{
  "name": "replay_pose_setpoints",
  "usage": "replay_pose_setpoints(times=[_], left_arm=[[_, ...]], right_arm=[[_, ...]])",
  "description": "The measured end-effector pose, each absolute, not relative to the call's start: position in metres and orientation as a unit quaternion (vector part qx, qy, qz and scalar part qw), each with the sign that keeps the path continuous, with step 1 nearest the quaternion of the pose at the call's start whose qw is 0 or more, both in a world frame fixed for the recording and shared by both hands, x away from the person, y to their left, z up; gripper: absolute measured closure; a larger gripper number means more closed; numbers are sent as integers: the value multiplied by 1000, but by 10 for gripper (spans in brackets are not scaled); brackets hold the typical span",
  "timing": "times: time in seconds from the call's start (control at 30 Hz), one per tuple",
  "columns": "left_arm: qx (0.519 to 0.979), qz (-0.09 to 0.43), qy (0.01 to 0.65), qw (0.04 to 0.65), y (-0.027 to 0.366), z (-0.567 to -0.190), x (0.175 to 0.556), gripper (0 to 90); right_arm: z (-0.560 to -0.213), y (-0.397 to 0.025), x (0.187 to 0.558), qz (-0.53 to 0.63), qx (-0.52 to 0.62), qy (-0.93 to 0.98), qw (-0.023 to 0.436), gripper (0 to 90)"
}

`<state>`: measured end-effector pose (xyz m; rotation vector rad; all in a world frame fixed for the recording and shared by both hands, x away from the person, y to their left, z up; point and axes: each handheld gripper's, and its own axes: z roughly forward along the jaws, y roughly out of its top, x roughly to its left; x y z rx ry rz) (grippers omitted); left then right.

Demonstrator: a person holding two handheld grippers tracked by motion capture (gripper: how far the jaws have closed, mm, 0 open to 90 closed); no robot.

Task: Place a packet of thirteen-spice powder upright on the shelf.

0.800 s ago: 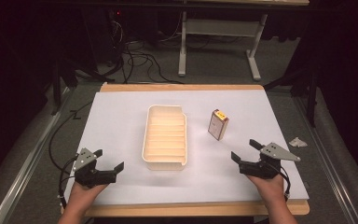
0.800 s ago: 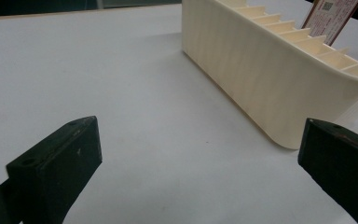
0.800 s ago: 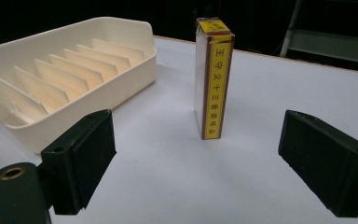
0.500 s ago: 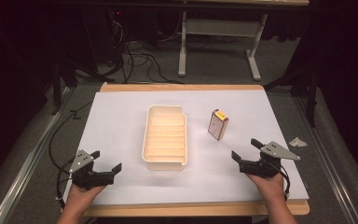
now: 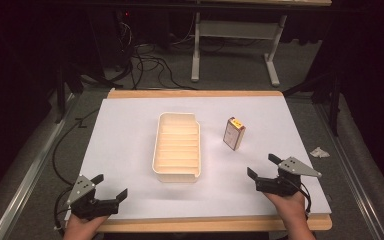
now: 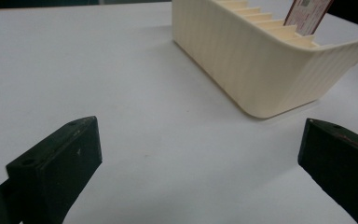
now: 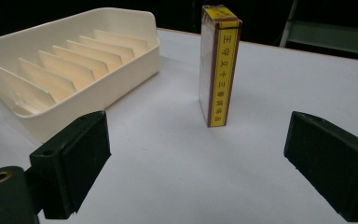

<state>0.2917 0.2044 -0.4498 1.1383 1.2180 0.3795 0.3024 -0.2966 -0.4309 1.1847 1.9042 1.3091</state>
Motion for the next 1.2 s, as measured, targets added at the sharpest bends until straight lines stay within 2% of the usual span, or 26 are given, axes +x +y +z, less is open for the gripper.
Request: replay_pose_setpoints(times=[0.2,0.37,0.5,0.57,0.7,0.77,1.2], left_arm=[[492,177,539,661,199,-437,290,0],[479,166,547,666,193,-423,320,1],[490,177,541,661,190,-428,336,4],[503,196,528,656,187,-437,337,2],[509,172,534,653,186,-444,334,1],[523,186,523,647,186,-447,330,0],[508,175,528,658,196,-449,329,1]], right_arm=[[-429,-295,296,487,434,708,271,73],[-424,-302,308,495,436,703,265,75],[-424,-302,321,494,437,707,256,74],[-422,-300,327,487,441,710,256,73],[-419,-296,337,483,443,709,262,76],[-416,-293,349,489,447,700,267,83],[-417,-280,396,485,453,703,256,95]])
